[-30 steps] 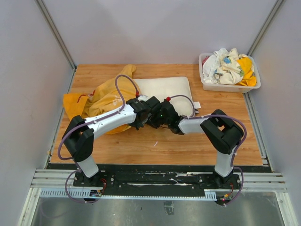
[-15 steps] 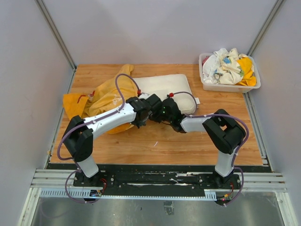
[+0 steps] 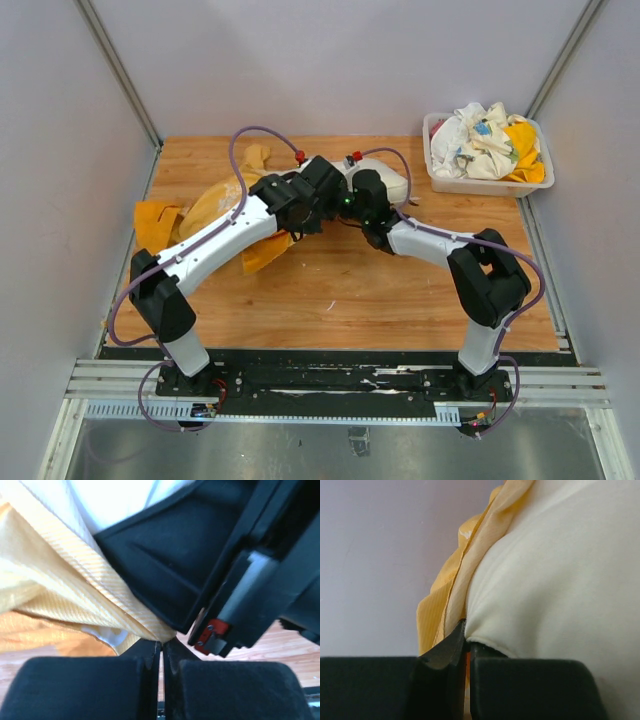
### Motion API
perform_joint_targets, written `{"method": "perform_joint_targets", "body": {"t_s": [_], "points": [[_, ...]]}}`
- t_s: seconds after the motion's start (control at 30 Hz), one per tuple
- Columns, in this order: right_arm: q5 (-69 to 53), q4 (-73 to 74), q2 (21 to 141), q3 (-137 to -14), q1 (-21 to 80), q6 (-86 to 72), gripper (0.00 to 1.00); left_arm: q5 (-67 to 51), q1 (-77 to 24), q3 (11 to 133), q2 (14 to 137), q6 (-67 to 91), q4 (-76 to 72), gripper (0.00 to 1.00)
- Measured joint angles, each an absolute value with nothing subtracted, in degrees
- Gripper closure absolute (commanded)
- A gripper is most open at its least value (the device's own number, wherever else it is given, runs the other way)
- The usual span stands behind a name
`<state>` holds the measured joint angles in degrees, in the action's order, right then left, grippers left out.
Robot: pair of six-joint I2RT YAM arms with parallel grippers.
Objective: Remove the trousers from the hanger
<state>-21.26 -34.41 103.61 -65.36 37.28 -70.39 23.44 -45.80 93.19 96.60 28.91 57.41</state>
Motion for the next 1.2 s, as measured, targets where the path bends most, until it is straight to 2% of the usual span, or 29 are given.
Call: {"method": "perform_joint_targets", "body": {"t_s": [0.33, 0.57, 0.9, 1.0, 1.1, 1.2], "points": [[-26.46, -34.94, 103.66, -66.0, 36.77, -70.26, 0.99, 15.77, -41.95, 100.86, 96.82, 25.21, 59.35, 1.0], [-26.98, -32.6, 102.83, -66.0, 36.01, -67.26, 0.99, 8.93, -36.99, 101.3, 96.68, 25.1, 57.82, 1.0], [-29.26, -28.53, 101.86, -66.08, 35.81, -61.98, 0.99, 5.8, -35.55, 106.61, 99.59, 24.38, 59.29, 1.0], [-32.03, -28.53, 101.89, -64.95, 35.86, -61.1, 0.99, 4.56, -35.05, 104.14, 99.18, 24.4, 57.45, 1.0], [-34.89, -26.59, 102.02, -63.57, 35.86, -59.11, 0.99, 1.91, -35.05, 96.29, 96.79, 24.97, 53.95, 1.0], [-37.43, -24.91, 102.1, -60.29, 36.25, -57.43, 0.99, -1.76, -35.11, 86.24, 92.95, 26.59, 49.63, 0.9]]}}
